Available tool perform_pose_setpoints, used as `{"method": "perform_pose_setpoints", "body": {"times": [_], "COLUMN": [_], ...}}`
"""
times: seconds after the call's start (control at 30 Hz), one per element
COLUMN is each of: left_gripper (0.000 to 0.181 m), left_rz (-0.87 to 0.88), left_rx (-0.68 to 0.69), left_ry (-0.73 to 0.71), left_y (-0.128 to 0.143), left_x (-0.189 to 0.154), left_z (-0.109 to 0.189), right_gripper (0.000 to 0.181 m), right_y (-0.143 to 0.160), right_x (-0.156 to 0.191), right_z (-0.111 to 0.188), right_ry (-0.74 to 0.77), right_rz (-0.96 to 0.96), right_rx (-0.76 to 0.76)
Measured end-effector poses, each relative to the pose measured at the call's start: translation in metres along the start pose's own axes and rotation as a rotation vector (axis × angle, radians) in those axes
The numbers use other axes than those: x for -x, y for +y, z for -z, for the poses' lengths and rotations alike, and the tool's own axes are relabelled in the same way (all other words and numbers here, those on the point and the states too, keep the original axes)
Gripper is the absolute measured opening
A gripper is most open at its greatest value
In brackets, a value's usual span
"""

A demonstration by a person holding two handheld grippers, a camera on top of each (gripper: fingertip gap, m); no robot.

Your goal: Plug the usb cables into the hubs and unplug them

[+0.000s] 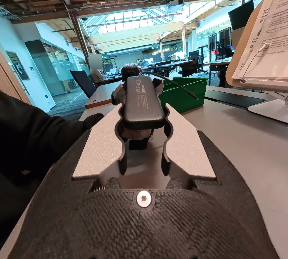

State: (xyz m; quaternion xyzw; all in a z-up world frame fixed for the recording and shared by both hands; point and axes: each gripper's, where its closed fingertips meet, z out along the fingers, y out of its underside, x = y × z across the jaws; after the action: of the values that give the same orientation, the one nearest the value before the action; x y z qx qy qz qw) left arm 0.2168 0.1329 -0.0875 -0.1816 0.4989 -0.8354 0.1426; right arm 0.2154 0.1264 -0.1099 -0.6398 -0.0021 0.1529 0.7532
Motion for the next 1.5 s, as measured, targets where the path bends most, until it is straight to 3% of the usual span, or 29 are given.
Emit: {"method": "perform_pose_setpoints", "body": {"times": [0.3,0.43,0.53,0.63,0.8,0.83,1.03,1.23,1.5], "left_gripper": [0.047,0.066,0.067,0.066,0.049,0.033,0.011,0.009,0.009], "left_rz": [0.171,0.284,0.358,0.431,0.552,0.563,0.815,0.858,0.961], "left_rx": [-0.014,-0.071,-0.005,0.071,0.133,0.134,-0.006,0.004,0.035], "left_ry": [-0.043,-0.175,-0.234,-0.290,-0.343,-0.332,-0.277,-0.261,-0.252], "left_y": [0.003,-0.003,0.006,0.015,0.029,0.031,0.028,0.019,0.024], "left_x": [0.011,0.032,0.039,0.041,0.040,0.039,0.042,0.035,0.034], "left_z": [-0.001,0.007,0.010,0.007,0.002,0.002,0.003,0.004,0.008], "right_gripper": [0.047,0.047,0.047,0.047,0.047,0.047,0.046,0.049,0.046], "right_y": [-0.006,-0.016,-0.022,-0.017,-0.002,0.002,0.015,0.007,0.009], "right_x": [-0.008,-0.020,-0.034,-0.042,-0.031,-0.028,-0.036,-0.029,-0.020], "right_z": [0.003,0.012,0.021,0.025,0.010,0.008,0.006,0.003,0.000], "right_ry": [0.034,0.120,0.227,0.331,0.312,0.295,0.333,0.335,0.327], "right_rz": [-0.007,0.052,0.143,0.358,0.491,0.506,0.577,0.589,0.711], "right_rx": [-0.018,-0.049,-0.059,0.024,0.087,0.099,0.123,0.053,0.068]}}
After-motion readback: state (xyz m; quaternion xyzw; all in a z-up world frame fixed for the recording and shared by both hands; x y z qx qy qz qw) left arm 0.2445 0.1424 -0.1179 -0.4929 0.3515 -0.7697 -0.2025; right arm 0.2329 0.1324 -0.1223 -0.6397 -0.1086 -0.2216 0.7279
